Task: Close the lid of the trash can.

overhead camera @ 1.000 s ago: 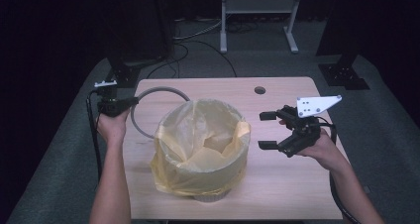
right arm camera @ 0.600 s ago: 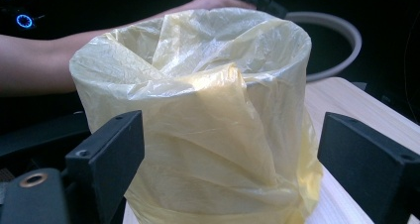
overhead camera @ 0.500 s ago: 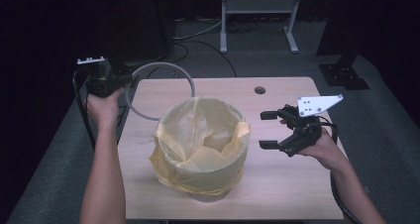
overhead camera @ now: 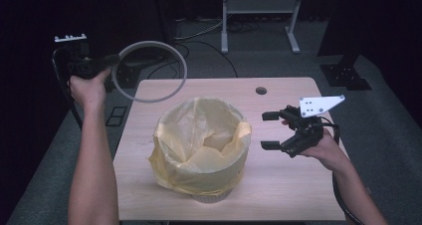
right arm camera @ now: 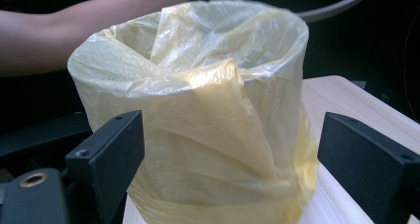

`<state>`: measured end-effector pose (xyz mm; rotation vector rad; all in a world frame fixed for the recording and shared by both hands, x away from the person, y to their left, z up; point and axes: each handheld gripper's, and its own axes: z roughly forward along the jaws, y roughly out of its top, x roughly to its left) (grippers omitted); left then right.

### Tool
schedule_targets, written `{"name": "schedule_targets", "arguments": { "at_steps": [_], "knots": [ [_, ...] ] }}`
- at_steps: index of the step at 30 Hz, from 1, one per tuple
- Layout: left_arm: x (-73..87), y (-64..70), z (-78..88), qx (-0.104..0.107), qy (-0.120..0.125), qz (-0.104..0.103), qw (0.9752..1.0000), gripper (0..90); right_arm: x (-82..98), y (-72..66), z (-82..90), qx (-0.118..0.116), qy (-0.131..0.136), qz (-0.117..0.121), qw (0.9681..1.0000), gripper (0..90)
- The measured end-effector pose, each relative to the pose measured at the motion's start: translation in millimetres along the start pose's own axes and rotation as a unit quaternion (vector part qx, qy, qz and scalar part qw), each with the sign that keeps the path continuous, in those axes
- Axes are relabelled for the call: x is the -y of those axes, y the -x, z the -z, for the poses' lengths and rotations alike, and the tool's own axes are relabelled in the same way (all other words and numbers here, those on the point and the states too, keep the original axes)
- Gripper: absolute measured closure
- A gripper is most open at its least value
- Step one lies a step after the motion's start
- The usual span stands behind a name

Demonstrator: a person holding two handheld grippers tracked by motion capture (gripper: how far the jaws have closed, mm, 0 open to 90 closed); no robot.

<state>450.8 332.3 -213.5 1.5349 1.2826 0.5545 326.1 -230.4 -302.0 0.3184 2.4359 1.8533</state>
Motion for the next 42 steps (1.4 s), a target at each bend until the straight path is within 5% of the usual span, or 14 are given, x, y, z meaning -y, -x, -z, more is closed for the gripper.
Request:
{"name": "schedule_targets", "arguments": {
  "at_steps": [6, 16, 17, 20, 26, 42],
  "knots": [
    [-8.8, 6.5, 10.4, 0.032, 0.009, 0.016, 0.9993, 83.5, -1.0, -0.3, 0.3, 0.000, 0.000, 0.000, 1.0000, 9.6],
    [-2.7, 38.5, 17.4, 0.114, -0.013, 0.030, 0.9930, 83.5, -3.7, -0.1, 3.1, 0.003, -0.001, 0.002, 1.0000, 9.6],
    [-0.4, 45.8, 18.6, 0.133, -0.019, 0.028, 0.9906, 83.5, -4.1, -0.1, 3.2, 0.004, -0.002, 0.003, 1.0000, 9.6],
    [2.1, 54.4, 20.3, 0.147, -0.025, 0.023, 0.9886, 83.5, -5.3, -0.3, 3.6, 0.005, -0.003, 0.004, 1.0000, 9.6],
    [10.9, 86.4, 24.6, 0.188, -0.060, -0.010, 0.9803, 83.5, -7.7, -1.3, 3.7, 0.006, -0.003, 0.005, 1.0000, 9.6],
    [42.9, 135.6, 13.8, 0.242, -0.128, -0.061, 0.9598, 83.4, -13.0, -2.9, 6.6, 0.008, -0.002, 0.011, 0.9999, 9.6]
  ]
}}
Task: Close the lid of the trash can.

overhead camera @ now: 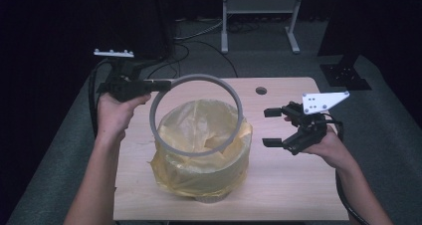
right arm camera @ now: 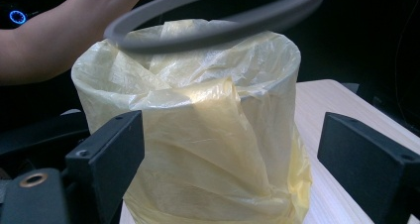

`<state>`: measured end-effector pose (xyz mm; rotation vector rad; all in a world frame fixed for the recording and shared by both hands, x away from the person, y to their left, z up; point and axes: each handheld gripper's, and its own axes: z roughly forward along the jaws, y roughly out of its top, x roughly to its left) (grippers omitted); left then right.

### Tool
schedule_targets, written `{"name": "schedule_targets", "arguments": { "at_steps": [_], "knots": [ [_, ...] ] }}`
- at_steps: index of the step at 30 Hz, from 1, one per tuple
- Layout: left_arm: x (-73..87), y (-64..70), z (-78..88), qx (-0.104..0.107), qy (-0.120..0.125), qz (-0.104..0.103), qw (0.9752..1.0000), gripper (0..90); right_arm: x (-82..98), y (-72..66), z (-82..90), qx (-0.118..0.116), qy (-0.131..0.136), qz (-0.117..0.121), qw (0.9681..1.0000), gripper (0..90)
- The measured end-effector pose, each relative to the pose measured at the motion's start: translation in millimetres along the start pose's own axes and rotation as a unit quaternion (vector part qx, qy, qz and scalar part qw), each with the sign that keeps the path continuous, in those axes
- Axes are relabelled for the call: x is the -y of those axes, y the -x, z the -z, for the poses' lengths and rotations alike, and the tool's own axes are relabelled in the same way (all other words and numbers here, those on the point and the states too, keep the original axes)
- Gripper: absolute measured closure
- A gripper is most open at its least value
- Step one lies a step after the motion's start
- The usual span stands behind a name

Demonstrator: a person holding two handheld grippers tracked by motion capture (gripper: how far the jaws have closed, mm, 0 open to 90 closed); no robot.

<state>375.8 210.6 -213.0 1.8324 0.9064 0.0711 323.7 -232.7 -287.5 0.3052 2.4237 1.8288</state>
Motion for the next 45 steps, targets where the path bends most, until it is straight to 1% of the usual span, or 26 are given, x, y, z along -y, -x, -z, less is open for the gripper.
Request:
{"name": "schedule_targets", "arguments": {
  "at_steps": [5, 9, 10, 12, 13, 14, 16, 17, 18, 19, 21, 23, 26, 29, 30, 32, 34, 35, 36, 37, 38, 39, 40, 41, 43, 45],
  "knots": [
    [7.5, 7.3, -11.7, 0.009, -0.024, -0.009, 0.9996, 83.4, -1.2, -0.6, 1.1, 0.001, 0.000, 0.001, 1.0000, 9.6],
    [10.0, 11.0, -13.2, 0.008, -0.031, -0.016, 0.9994, 83.4, -1.7, -0.6, 1.9, 0.002, 0.001, 0.001, 1.0000, 9.6],
    [11.0, 11.8, -14.1, 0.003, -0.038, -0.019, 0.9991, 83.3, -1.8, -0.5, 1.7, 0.002, 0.000, 0.002, 1.0000, 9.6],
    [11.8, 12.9, -15.7, 0.005, -0.045, -0.020, 0.9988, 83.2, -2.2, -0.7, 1.3, 0.001, 0.000, 0.002, 1.0000, 9.6],
    [11.8, 12.9, -15.7, 0.005, -0.045, -0.020, 0.9988, 83.2, -2.2, -0.7, 1.3, 0.001, 0.000, 0.002, 1.0000, 9.6],
    [12.6, 14.9, -18.4, -0.004, -0.052, -0.029, 0.9982, 83.2, -2.7, -1.0, 1.2, 0.000, 0.000, 0.003, 1.0000, 9.6],
    [14.0, 15.4, -21.7, -0.015, -0.063, -0.033, 0.9974, 83.0, -2.8, -0.9, 1.2, 0.001, 0.001, 0.002, 1.0000, 9.6],
    [14.7, 15.5, -23.6, -0.019, -0.072, -0.036, 0.9965, 83.0, -2.8, -0.8, 1.2, 0.001, 0.001, 0.002, 1.0000, 9.6],
    [15.4, 15.9, -25.3, -0.019, -0.076, -0.038, 0.9962, 82.9, -2.7, -0.9, 1.3, 0.001, 0.001, 0.002, 1.0000, 9.6],
    [15.4, 15.9, -25.3, -0.019, -0.076, -0.038, 0.9962, 82.9, -2.7, -0.9, 1.3, 0.001, 0.001, 0.002, 1.0000, 9.6],
    [15.2, 17.3, -25.3, -0.025, -0.083, -0.047, 0.9951, 82.8, -2.5, -0.8, 1.8, 0.001, -0.001, 0.003, 1.0000, 9.6],
    [15.2, 17.9, -25.2, -0.027, -0.084, -0.051, 0.9948, 82.8, -2.6, -1.0, 2.3, 0.002, 0.001, 0.002, 1.0000, 9.6],
    [15.6, 18.4, -25.5, -0.027, -0.082, -0.055, 0.9947, 82.5, -2.9, -0.9, 2.2, 0.002, 0.002, 0.002, 1.0000, 9.6],
    [15.6, 18.4, -23.8, -0.021, -0.074, -0.060, 0.9952, 81.4, -4.0, -0.5, 1.2, 0.002, 0.002, 0.003, 1.0000, 9.6],
    [15.3, 18.5, -23.0, -0.016, -0.070, -0.060, 0.9956, 79.4, -4.5, -0.6, 0.9, 0.001, 0.002, 0.001, 1.0000, 9.6],
    [14.7, 18.9, -22.2, -0.004, -0.064, -0.060, 0.9961, 69.6, -5.9, -0.2, 0.1, 0.000, 0.003, 0.002, 1.0000, 9.6],
    [14.7, 19.4, -21.9, -0.001, -0.060, -0.062, 0.9963, 61.8, -7.8, 0.1, -1.2, -0.001, 0.003, 0.001, 1.0000, 9.6],
    [14.8, 19.9, -21.9, 0.004, -0.060, -0.061, 0.9964, 59.2, -9.0, 0.4, -2.0, -0.001, 0.004, 0.003, 1.0000, 9.6],
    [14.8, 19.9, -21.9, 0.004, -0.060, -0.061, 0.9964, 55.0, -9.0, 0.4, -2.0, -0.001, 0.004, 0.003, 1.0000, 9.6],
    [14.9, 20.8, -21.0, 0.003, -0.054, -0.062, 0.9966, 48.7, -11.3, 0.3, -3.6, -0.002, 0.004, 0.003, 1.0000, 9.6],
    [14.9, 20.8, -21.0, 0.003, -0.054, -0.062, 0.9966, 45.6, -11.3, 0.3, -3.6, -0.002, 0.004, 0.003, 1.0000, 9.6],
    [15.0, 21.9, -19.3, 0.004, -0.048, -0.068, 0.9966, 42.0, -14.0, 0.7, -5.8, -0.002, 0.004, 0.004, 1.0000, 9.6],
    [15.0, 21.9, -19.3, 0.004, -0.048, -0.068, 0.9966, 36.1, -14.0, 0.7, -5.8, -0.002, 0.004, 0.004, 1.0000, 9.6],
    [15.1, 22.4, -19.0, 0.000, -0.044, -0.071, 0.9965, 32.3, -18.1, 3.6, -9.8, -0.004, 0.004, 0.001, 1.0000, 9.6],
    [15.2, 22.4, -19.5, -0.007, -0.041, -0.078, 0.9961, 27.2, -21.8, 7.3, -14.4, -0.002, 0.002, 0.002, 1.0000, 9.6],
    [15.0, 21.5, -21.2, -0.009, -0.042, -0.082, 0.9957, 26.1, -26.1, 12.3, -20.2, -0.003, 0.002, 0.000, 1.0000, 9.6]
  ]
}}
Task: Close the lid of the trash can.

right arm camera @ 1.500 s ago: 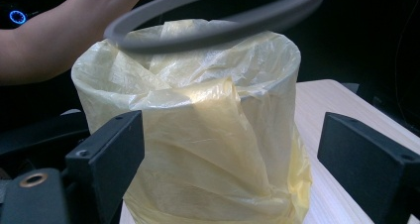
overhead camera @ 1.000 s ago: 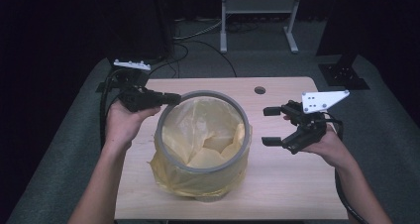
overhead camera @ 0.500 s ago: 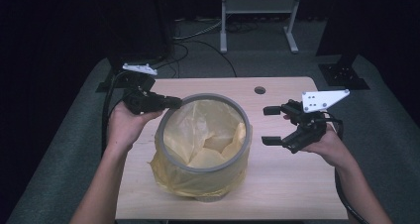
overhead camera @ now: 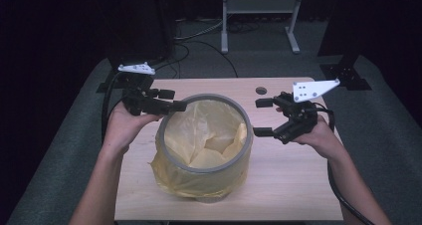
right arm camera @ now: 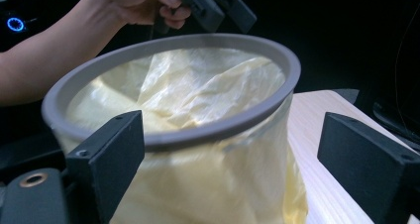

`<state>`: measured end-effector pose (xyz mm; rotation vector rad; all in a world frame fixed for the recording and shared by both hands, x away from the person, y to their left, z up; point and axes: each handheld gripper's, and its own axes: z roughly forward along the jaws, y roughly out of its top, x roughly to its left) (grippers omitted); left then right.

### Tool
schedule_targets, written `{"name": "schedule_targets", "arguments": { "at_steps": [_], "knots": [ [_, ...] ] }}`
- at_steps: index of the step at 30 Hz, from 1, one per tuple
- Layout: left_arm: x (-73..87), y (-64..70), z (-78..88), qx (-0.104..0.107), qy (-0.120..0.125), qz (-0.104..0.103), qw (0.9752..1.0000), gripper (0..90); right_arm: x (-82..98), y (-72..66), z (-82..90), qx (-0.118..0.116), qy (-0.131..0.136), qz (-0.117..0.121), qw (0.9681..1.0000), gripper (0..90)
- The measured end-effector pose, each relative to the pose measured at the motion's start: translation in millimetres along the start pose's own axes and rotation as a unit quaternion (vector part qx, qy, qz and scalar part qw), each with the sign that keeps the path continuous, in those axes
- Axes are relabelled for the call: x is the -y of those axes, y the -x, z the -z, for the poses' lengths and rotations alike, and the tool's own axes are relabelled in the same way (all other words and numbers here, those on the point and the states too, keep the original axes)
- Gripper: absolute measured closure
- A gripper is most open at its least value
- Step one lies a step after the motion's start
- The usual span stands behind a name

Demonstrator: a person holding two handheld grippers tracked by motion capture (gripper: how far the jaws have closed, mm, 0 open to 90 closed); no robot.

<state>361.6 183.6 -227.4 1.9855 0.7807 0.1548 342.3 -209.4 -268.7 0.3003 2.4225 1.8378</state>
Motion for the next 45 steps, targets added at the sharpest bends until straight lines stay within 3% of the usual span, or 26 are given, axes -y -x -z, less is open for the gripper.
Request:
{"name": "schedule_targets", "arguments": {
  "at_steps": [5, 10, 16, 18, 23, 26, 32, 37, 45],
  "knots": [
    [0.8, -2.5, -4.9, -0.011, -0.010, -0.005, 0.9999, 24.4, -8.4, 10.6, -13.7, -0.002, 0.003, -0.004, 1.0000, 9.6],
    [9.3, -9.8, -10.8, -0.012, -0.014, 0.003, 0.9998, 24.1, -2.5, 18.3, -22.7, -0.002, -0.007, -0.013, 0.9999, 9.6],
    [21.3, -20.0, -13.2, -0.021, -0.021, 0.018, 0.9994, 24.1, 5.0, 19.5, -27.5, -0.003, -0.013, -0.029, 0.9995, 9.7],
    [24.1, -23.5, -12.5, -0.016, -0.014, 0.026, 0.9994, 23.8, 4.9, 19.3, -27.5, -0.002, -0.014, -0.029, 0.9995, 9.7],
    [24.5, -22.6, -12.9, -0.018, -0.017, 0.019, 0.9995, 23.4, 5.0, 19.3, -27.4, -0.002, -0.014, -0.031, 0.9994, 9.7],
    [22.0, -21.9, -8.1, -0.009, 0.006, 0.025, 0.9996, 22.8, 3.7, 18.6, -27.1, 0.000, -0.015, -0.026, 0.9996, 9.6],
    [12.2, -12.5, 12.1, 0.005, 0.054, 0.006, 0.9985, 16.1, -2.4, 16.6, -17.0, 0.004, -0.007, -0.020, 0.9998, 9.7],
    [10.3, -3.1, 27.2, -0.012, 0.075, -0.008, 0.9971, 0.6, -3.3, 14.4, -0.2, 0.019, 0.003, -0.020, 0.9996, 9.6],
    [22.0, 10.2, 53.9, -0.035, 0.100, -0.033, 0.9938, 0.0, 7.1, 8.8, 29.6, 0.052, 0.003, -0.023, 0.9984, 9.6]
  ]
}}
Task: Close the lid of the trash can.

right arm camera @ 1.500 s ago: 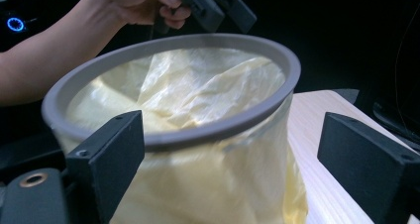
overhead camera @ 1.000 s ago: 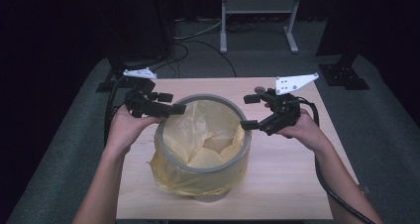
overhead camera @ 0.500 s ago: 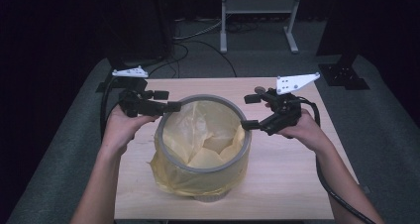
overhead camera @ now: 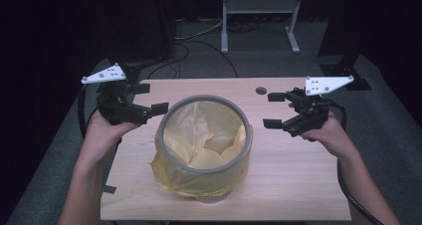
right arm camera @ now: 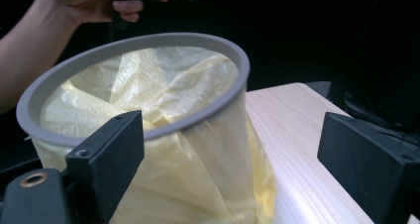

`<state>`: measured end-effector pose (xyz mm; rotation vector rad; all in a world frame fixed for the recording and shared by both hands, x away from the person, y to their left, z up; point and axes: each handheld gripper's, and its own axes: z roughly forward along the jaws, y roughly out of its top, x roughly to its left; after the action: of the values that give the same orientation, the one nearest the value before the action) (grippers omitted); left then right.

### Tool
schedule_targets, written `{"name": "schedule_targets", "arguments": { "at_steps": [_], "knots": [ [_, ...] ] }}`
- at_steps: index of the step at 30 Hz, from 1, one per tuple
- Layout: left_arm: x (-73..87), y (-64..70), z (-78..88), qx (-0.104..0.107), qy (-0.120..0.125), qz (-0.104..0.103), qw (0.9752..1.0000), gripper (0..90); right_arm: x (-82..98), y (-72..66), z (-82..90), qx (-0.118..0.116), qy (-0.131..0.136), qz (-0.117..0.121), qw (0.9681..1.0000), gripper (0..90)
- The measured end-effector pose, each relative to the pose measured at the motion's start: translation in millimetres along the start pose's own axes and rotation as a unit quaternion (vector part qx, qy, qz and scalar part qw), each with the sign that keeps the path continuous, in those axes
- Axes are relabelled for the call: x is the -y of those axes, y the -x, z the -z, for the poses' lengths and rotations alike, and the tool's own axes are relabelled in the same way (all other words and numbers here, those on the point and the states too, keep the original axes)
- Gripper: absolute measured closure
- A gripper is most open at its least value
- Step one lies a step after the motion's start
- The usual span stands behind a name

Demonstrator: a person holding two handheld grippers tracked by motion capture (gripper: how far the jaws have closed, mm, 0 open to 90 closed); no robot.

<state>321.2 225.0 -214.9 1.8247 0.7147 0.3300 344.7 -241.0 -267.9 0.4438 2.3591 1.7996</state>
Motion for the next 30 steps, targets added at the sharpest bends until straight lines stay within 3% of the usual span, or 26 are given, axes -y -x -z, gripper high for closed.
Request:
{"name": "schedule_targets", "arguments": {
  "at_steps": [6, 8, 13, 16, 25, 28, 30],
  "knots": [
    [10.7, 4.5, 16.3, -0.011, 0.006, -0.002, 0.9999, 0.0, 12.5, -1.2, 18.9, 0.021, -0.004, -0.006, 0.9997, 9.7],
    [20.1, 6.9, 26.0, -0.020, 0.018, -0.001, 0.9996, 0.0, 17.0, -1.6, 25.3, 0.031, -0.002, -0.008, 0.9995, 9.6],
    [34.1, 11.7, 35.0, -0.034, 0.019, -0.003, 0.9992, 0.0, 25.5, -2.6, 37.5, 0.046, -0.004, -0.015, 0.9988, 9.6],
    [49.9, 15.5, 42.6, -0.055, 0.018, -0.005, 0.9983, 0.0, 34.8, -3.8, 48.5, 0.061, -0.008, -0.018, 0.9979, 9.7],
    [91.3, 20.0, 44.2, -0.090, 0.004, -0.017, 0.9958, 0.0, 68.0, -7.2, 67.4, 0.097, -0.032, -0.033, 0.9942, 9.7],
    [116.8, 21.9, 39.0, -0.106, -0.014, -0.022, 0.9940, 0.0, 83.3, -8.9, 73.6, 0.114, -0.039, -0.040, 0.9920, 9.7],
    [122.8, 22.0, 37.6, -0.111, -0.020, -0.023, 0.9934, 0.0, 88.6, -9.6, 75.3, 0.117, -0.043, -0.043, 0.9912, 9.6]
  ]
}}
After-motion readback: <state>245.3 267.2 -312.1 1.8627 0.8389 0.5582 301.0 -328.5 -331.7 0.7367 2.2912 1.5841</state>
